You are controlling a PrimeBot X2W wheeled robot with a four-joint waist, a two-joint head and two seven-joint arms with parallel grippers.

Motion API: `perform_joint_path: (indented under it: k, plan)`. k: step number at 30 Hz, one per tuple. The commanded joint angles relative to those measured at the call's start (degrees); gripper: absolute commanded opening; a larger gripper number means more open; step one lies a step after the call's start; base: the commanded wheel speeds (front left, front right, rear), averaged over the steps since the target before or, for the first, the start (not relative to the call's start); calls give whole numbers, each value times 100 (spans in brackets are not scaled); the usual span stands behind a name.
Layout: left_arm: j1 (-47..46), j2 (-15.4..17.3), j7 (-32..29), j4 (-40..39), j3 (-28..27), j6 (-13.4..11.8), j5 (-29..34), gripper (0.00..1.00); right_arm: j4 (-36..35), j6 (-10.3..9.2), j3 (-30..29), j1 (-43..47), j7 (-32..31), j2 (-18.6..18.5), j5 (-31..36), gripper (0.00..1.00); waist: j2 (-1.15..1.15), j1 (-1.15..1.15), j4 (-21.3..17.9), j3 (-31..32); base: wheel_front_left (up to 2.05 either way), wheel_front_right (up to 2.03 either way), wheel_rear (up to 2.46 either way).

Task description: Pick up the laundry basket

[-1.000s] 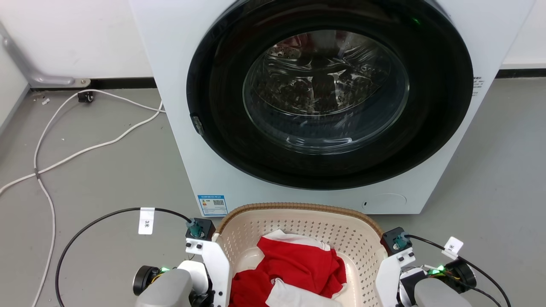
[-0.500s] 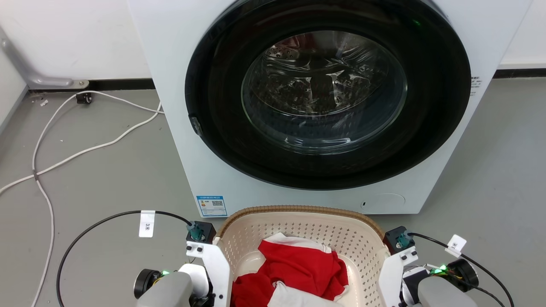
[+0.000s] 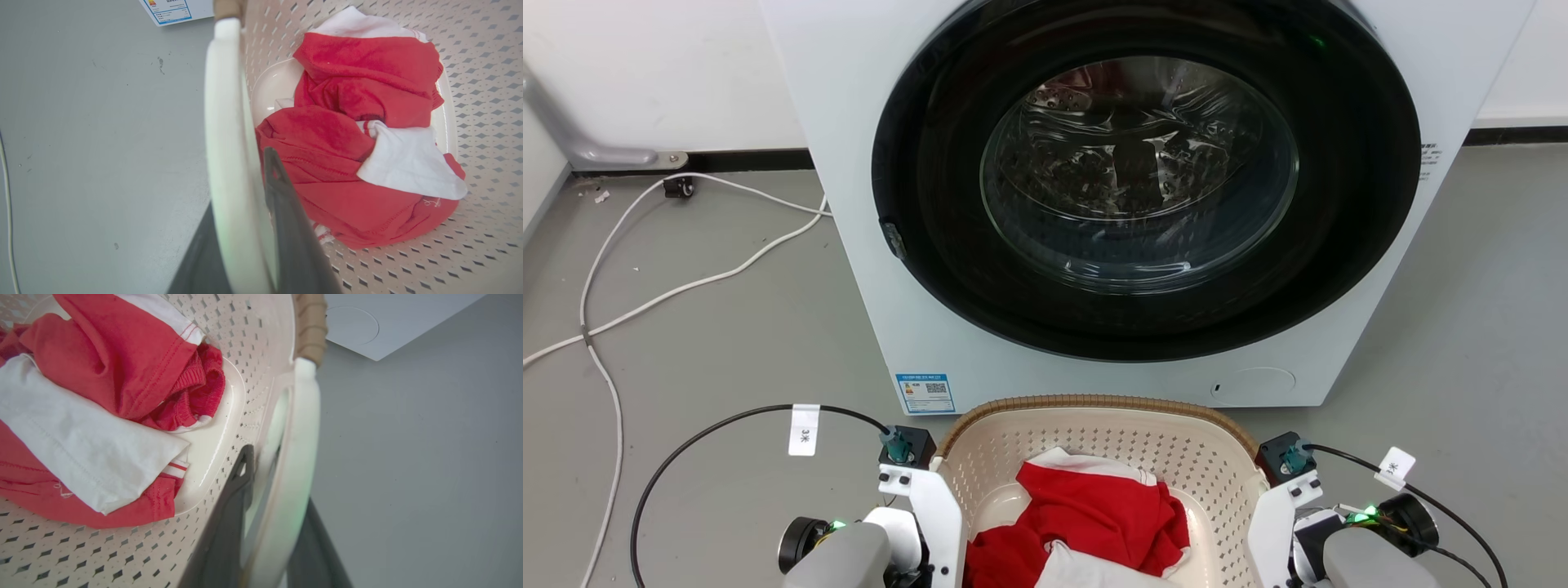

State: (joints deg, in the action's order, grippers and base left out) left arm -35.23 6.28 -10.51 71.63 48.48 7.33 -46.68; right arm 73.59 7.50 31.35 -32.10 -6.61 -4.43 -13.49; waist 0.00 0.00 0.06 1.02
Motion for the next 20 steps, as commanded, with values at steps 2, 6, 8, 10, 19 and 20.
perform_joint_path:
  k: [2,6,8,10,19,20]
  plan:
    - [-143,147,26,9,40,14,-30,0,39,-2,112,-26,-28,-176,7,0,0,0,0,-9,0,0,0]
    - [-149,155,27,19,90,14,-93,0,41,-2,213,-33,-40,-196,-66,0,0,0,-1,-19,0,0,0]
    - [-151,158,26,24,115,14,-105,0,42,-2,257,-30,-47,-201,-109,0,0,0,0,-19,0,0,0]
    - [-153,163,22,28,141,14,-127,0,43,-2,302,-30,-56,-210,-151,0,0,0,0,-19,0,0,0]
    - [-165,185,2,38,244,14,-267,0,43,-2,504,-46,-89,-252,-342,0,0,0,8,-21,0,0,0]
    - [-167,187,6,39,257,14,-273,0,44,-2,528,-51,-92,-259,-358,0,0,0,8,-21,0,0,0]
